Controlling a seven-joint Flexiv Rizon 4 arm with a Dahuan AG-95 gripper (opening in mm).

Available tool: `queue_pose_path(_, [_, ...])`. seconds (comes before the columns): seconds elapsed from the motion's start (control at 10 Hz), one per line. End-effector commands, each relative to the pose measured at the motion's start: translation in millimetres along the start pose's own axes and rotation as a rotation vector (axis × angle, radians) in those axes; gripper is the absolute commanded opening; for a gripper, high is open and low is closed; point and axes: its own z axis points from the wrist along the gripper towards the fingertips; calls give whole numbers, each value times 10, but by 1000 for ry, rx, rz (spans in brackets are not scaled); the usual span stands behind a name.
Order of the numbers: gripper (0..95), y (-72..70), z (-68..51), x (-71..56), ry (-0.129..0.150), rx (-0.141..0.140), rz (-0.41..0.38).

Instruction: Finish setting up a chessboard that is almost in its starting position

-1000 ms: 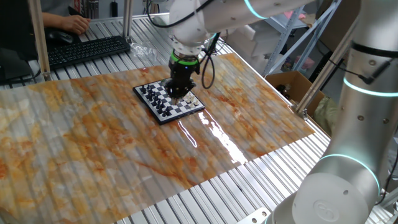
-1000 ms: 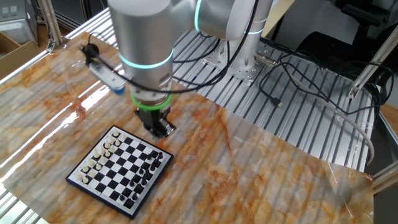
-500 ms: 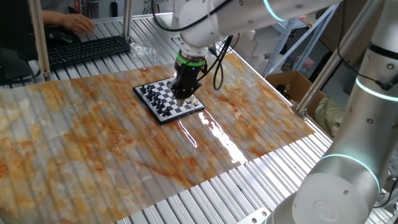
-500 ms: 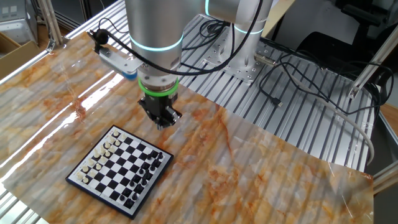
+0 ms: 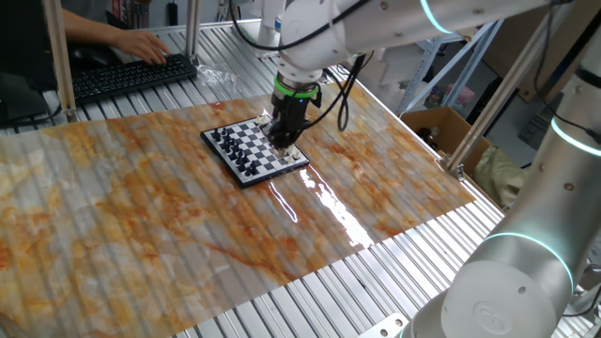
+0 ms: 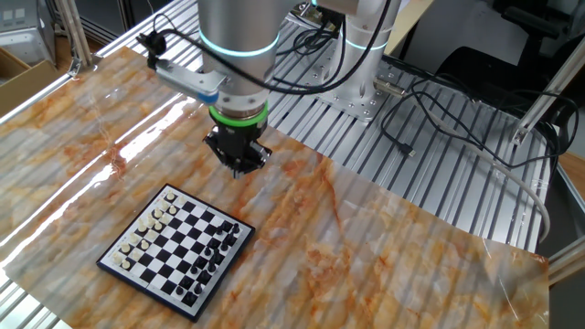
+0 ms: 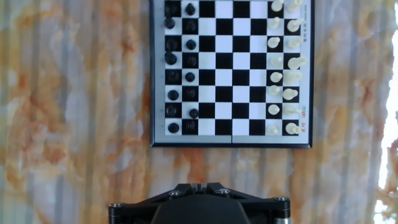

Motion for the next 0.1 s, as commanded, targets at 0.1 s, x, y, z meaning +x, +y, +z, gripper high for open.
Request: queue_pose_path(0.1, [0, 10, 11, 72, -5, 7, -28])
